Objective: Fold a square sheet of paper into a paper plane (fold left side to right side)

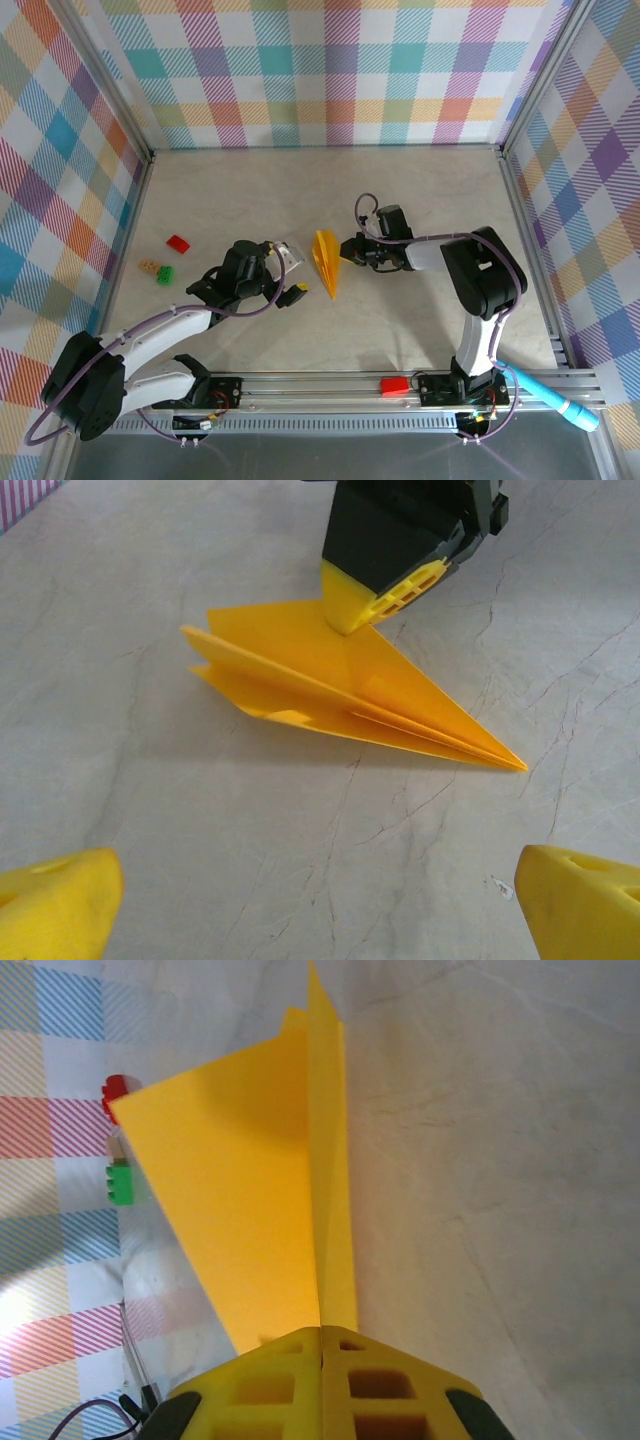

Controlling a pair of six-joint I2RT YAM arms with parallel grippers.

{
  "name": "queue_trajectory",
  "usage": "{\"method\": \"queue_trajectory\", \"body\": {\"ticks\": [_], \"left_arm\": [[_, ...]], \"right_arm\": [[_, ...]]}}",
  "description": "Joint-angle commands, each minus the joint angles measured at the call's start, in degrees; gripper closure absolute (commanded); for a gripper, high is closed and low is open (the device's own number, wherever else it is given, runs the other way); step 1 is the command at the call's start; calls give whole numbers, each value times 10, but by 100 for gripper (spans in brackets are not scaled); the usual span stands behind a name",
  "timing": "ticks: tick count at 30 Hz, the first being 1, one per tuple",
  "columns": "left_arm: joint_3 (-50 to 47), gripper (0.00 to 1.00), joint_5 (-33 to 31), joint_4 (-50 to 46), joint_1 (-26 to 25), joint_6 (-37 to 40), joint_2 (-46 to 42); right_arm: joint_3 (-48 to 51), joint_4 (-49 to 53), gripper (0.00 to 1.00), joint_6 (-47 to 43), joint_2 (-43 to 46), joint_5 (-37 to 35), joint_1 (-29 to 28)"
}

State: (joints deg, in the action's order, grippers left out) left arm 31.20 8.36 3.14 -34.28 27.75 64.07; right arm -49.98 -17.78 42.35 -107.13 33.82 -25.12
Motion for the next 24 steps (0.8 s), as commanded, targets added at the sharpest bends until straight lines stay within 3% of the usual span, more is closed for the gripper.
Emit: {"method": "queue_trajectory", "body": {"ticks": [1, 24], "left_arm": [[8, 0, 8, 0, 8, 5, 4], [11, 0, 9, -4, 7, 5, 9]], "right_arm": [[15, -22, 100, -22, 1, -6, -1], [20, -9, 72, -31, 27, -8, -3]]}}
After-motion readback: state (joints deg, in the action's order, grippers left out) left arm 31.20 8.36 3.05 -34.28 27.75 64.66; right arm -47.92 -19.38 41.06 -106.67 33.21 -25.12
